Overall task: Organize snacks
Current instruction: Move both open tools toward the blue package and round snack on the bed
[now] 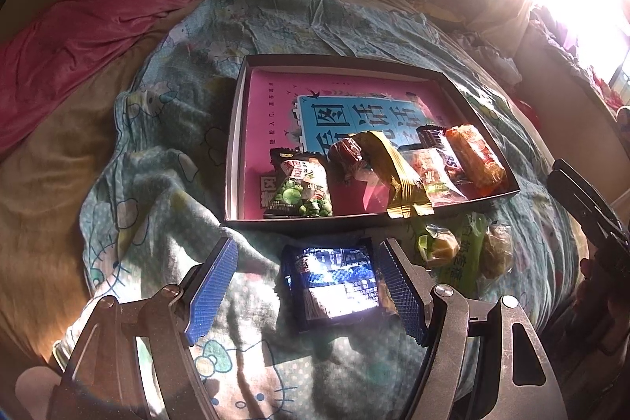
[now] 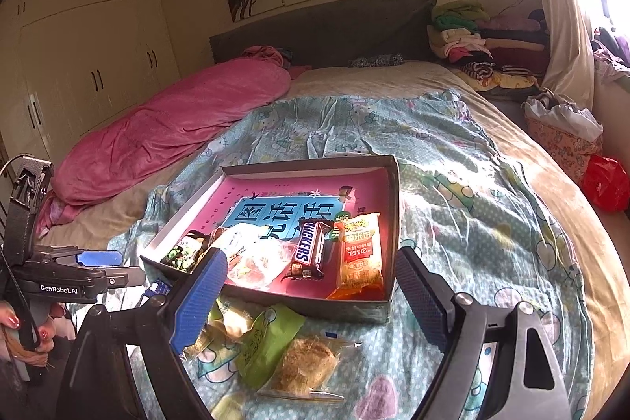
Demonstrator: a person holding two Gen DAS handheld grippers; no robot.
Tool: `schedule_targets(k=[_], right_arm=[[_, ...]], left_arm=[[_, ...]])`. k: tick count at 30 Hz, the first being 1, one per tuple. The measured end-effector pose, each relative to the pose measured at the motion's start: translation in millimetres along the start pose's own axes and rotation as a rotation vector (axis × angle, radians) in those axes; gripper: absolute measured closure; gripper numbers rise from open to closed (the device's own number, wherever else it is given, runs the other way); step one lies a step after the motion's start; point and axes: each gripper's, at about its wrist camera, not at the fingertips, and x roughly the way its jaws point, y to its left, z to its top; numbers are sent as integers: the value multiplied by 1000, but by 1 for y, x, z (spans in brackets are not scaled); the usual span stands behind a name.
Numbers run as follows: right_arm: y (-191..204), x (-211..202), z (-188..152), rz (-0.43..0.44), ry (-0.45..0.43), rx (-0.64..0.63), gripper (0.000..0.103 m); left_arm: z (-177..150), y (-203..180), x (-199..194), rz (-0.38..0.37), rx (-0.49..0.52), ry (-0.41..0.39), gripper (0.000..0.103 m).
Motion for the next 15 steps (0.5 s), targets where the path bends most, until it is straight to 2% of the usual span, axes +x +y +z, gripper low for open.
schedule_targets(k=[15], right_arm=[[22, 14, -16, 64, 98, -46, 17]], left_arm=[[-12, -2, 6, -2, 16, 40, 27]])
